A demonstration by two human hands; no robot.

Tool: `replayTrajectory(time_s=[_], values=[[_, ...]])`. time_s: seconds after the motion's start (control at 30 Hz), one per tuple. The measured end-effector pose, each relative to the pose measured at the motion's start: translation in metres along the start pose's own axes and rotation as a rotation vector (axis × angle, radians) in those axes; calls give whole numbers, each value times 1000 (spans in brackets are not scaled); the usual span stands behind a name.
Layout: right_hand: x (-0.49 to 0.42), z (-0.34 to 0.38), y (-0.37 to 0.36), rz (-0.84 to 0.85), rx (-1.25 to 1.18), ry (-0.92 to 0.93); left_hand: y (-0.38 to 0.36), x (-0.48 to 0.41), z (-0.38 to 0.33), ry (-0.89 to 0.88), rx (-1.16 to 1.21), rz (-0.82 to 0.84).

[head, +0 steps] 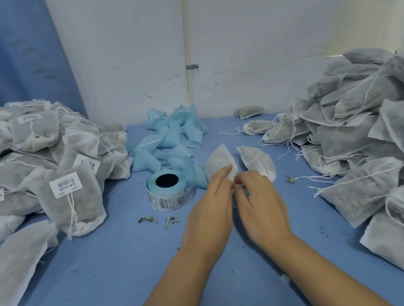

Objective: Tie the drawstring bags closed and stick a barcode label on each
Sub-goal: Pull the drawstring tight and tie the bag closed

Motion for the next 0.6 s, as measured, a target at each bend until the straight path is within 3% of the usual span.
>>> replayTrajectory(time_s=[0.2,0.43,0.6], values=[[6,7,0,-28,-24,83,3,-2,10,82,355,-110],[8,11,6,-154,-137,89,3,-2,6,84,362,-165],[5,-1,11,-236,-354,-55,-2,0,12,140,259,-82]])
Point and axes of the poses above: each hand's wrist, its own x-axis away from the middle knuckle, its own y-axis out of the back of the hand, z = x × y, the point moved 4 cm from there along -x, towards the middle knuckle, and after that the axes turned 13 degrees about x, right-handed, at the moved point
